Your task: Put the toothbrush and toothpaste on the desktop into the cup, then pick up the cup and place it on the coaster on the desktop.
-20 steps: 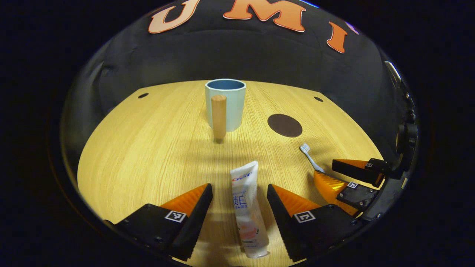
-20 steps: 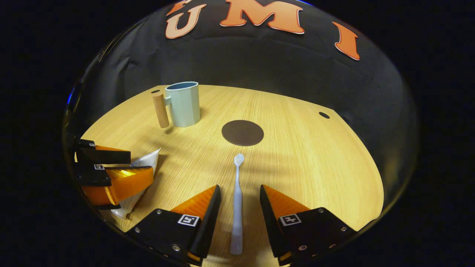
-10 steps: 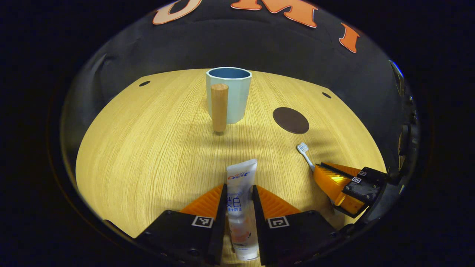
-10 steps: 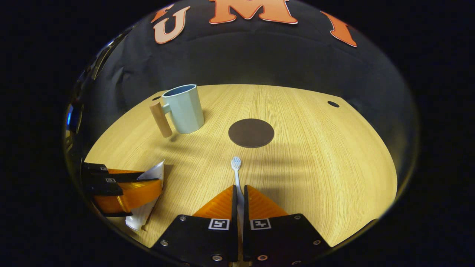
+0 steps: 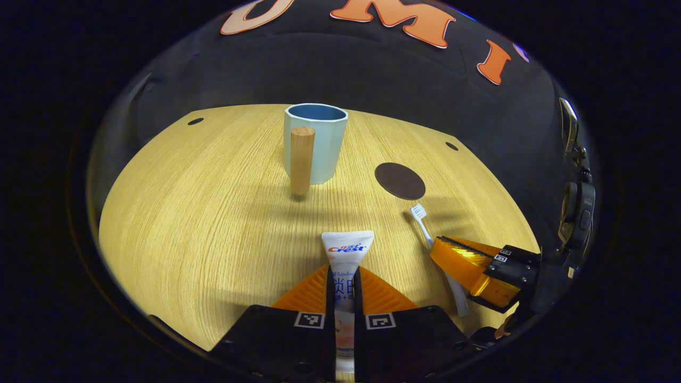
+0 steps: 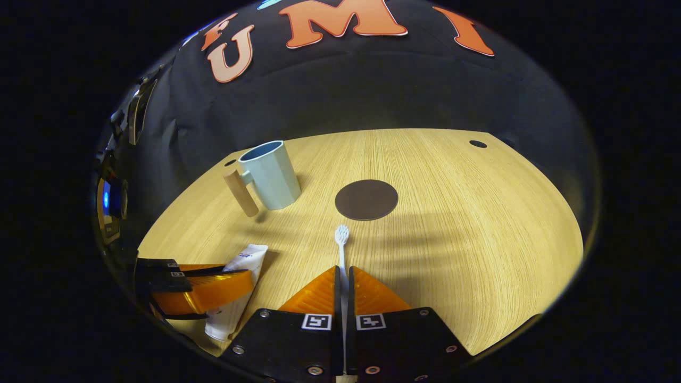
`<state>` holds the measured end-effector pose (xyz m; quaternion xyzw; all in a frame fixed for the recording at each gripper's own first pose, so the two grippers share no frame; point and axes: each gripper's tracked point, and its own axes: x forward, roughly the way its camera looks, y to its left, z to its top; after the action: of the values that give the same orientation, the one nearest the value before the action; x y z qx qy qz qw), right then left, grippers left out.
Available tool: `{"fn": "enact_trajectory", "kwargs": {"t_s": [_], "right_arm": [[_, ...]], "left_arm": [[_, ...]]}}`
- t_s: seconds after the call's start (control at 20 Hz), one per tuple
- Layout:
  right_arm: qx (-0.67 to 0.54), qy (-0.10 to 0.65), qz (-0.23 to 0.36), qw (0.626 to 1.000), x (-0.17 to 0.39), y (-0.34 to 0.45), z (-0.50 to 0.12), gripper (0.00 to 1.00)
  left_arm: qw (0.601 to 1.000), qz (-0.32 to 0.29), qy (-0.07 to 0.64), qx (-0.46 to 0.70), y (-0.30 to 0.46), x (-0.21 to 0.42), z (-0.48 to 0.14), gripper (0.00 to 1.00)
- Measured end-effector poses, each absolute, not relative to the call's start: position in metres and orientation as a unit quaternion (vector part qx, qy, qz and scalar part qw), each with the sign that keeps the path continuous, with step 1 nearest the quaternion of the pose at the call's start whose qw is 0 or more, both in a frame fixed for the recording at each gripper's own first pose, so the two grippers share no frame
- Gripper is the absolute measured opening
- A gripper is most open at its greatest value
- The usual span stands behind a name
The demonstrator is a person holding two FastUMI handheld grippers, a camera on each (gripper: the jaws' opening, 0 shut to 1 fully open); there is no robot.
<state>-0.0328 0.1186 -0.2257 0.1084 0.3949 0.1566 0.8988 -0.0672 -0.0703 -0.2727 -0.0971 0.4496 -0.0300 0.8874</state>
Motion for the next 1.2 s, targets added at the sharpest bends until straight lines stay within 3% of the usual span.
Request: {"fn": "enact_trajectory", "kwargs": {"t_s": [0.9,1.05,1.1,1.15,1.2], "right_arm": [[0.181,0.295,0.153,0.926,-0.008,0.093,-0.148,0.02],[0.184,0.283,0.147,0.93,-0.005,0.086,-0.141,0.02],[0.186,0.279,0.146,0.931,-0.004,0.086,-0.138,0.02],[0.188,0.274,0.146,0.932,-0.002,0.085,-0.134,0.02],[0.189,0.27,0.144,0.933,-0.001,0.083,-0.13,0.02]], "left_arm": [[0.947,-0.055,0.297,-0.113,-0.045,-0.042,-0.268,0.13],[0.951,-0.066,0.278,-0.116,-0.043,-0.042,-0.272,0.08],[0.953,-0.069,0.271,-0.116,-0.044,-0.043,-0.269,0.14],[0.956,-0.07,0.259,-0.117,-0.042,-0.042,-0.265,0.08],[0.958,-0.073,0.25,-0.116,-0.042,-0.043,-0.262,0.08]]}}
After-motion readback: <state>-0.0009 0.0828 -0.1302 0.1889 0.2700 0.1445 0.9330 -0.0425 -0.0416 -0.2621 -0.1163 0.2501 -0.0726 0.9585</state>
